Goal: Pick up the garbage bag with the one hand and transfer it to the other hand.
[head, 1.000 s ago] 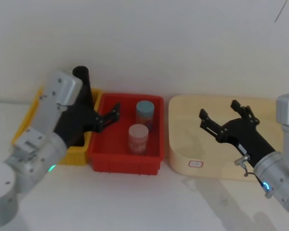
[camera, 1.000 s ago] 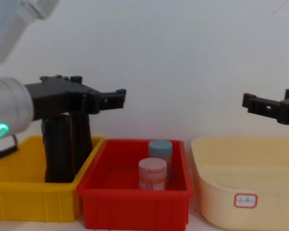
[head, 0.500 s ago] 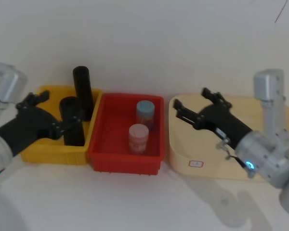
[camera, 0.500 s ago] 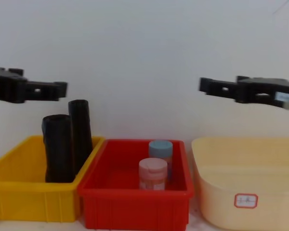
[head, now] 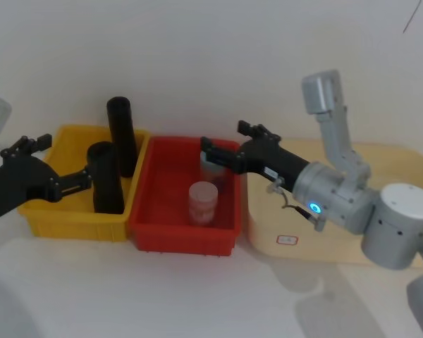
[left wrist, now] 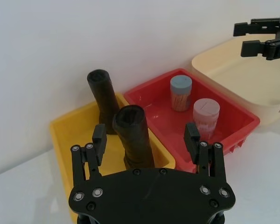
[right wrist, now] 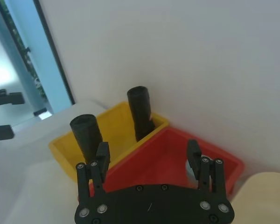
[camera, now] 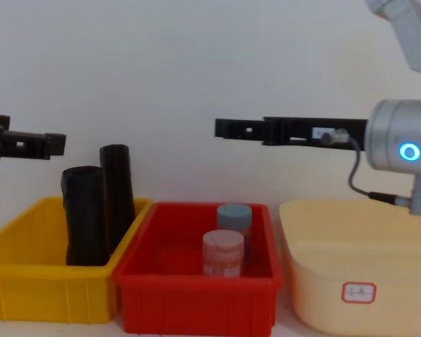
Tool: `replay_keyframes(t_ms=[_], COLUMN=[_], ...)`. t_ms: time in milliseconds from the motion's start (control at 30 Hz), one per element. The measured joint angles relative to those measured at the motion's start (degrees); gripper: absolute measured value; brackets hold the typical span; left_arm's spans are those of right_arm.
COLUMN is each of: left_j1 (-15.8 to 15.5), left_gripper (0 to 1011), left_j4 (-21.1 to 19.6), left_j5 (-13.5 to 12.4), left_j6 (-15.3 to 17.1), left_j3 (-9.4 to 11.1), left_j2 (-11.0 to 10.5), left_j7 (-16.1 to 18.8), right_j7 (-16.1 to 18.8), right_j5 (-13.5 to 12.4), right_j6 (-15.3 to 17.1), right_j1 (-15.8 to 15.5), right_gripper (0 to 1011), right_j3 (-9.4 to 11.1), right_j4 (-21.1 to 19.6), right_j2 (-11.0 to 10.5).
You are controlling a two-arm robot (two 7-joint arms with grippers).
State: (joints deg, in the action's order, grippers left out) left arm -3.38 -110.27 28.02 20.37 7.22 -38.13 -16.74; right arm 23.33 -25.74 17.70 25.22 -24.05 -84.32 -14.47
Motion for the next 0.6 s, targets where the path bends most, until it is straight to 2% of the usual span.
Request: replay_keyframes(t_ms=[200, 333, 600], left_j1=[-2.7, -5.2, -8.7], left_gripper=[1001, 1001, 1001], left_j4=[3.6, 6.8, 12.1], left_j5=[0.3, 0.2, -0.2], left_j6=[-0.6, -1.5, -3.1], left_j3=[1.5, 3.3, 5.7], left_j2=[0.1, 0.6, 1.7], left_j7=[-2.0, -3.5, -5.0], right_j7=[0.4, 0.6, 0.9], right_j5=[0.4, 0.7, 1.1], right_j6=[2.3, 3.7, 5.7], right_j1=[3.2, 4.5, 6.1], right_gripper=[1000, 1000, 1000], right_j3=[-2.2, -3.3, -5.0], right_j4=[3.4, 5.0, 7.5], right_j2=[0.8, 0.9, 1.0])
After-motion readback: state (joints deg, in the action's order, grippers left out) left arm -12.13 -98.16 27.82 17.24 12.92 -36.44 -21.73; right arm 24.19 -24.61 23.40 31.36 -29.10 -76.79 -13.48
